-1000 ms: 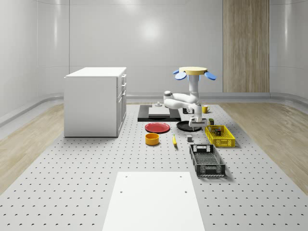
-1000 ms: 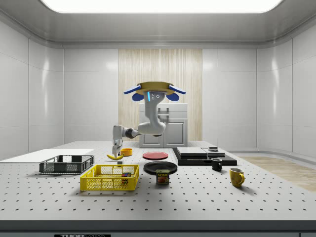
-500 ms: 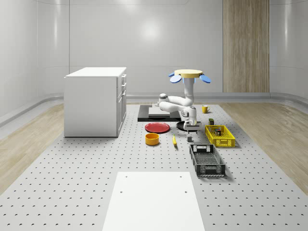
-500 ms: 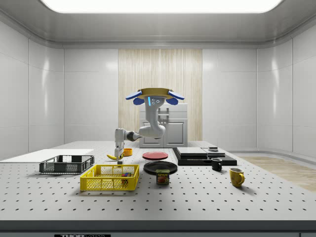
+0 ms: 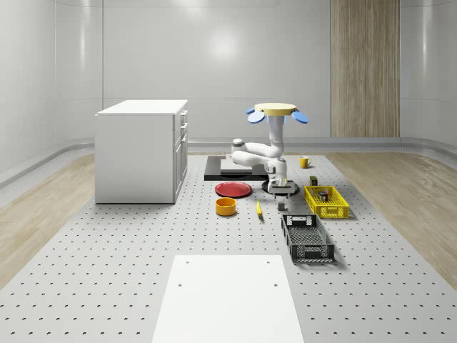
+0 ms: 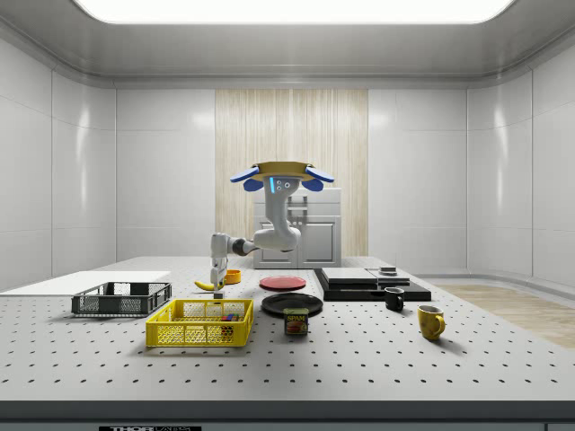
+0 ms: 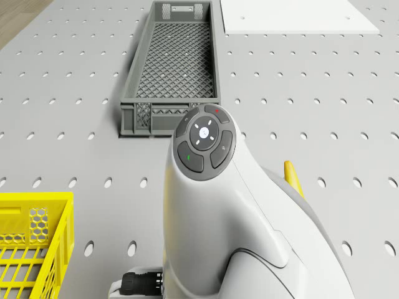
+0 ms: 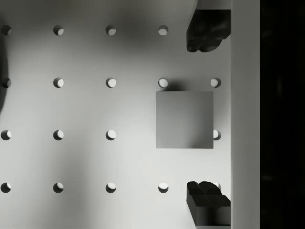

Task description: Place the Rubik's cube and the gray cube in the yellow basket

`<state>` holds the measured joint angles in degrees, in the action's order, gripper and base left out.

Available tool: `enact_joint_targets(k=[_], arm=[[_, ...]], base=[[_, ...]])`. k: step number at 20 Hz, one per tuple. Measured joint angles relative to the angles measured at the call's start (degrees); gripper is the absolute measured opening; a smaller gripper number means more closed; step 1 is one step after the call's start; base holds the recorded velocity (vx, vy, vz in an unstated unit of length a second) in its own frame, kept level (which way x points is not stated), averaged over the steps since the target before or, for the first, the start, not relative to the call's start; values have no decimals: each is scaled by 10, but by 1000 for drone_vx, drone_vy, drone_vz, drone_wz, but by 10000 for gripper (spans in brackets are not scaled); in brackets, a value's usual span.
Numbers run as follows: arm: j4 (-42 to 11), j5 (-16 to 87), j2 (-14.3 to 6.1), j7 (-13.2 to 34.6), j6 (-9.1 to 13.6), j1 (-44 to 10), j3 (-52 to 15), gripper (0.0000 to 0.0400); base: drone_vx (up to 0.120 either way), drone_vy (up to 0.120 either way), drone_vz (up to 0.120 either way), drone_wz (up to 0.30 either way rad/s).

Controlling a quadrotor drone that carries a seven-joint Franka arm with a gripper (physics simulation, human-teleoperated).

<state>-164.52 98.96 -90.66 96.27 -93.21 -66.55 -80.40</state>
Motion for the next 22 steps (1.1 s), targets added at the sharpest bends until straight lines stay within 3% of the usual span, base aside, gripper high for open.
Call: enact_joint_targets(k=[22], arm=[[26,107,5,1,-33,-18,112,400]], base=[[0,0,0,0]])
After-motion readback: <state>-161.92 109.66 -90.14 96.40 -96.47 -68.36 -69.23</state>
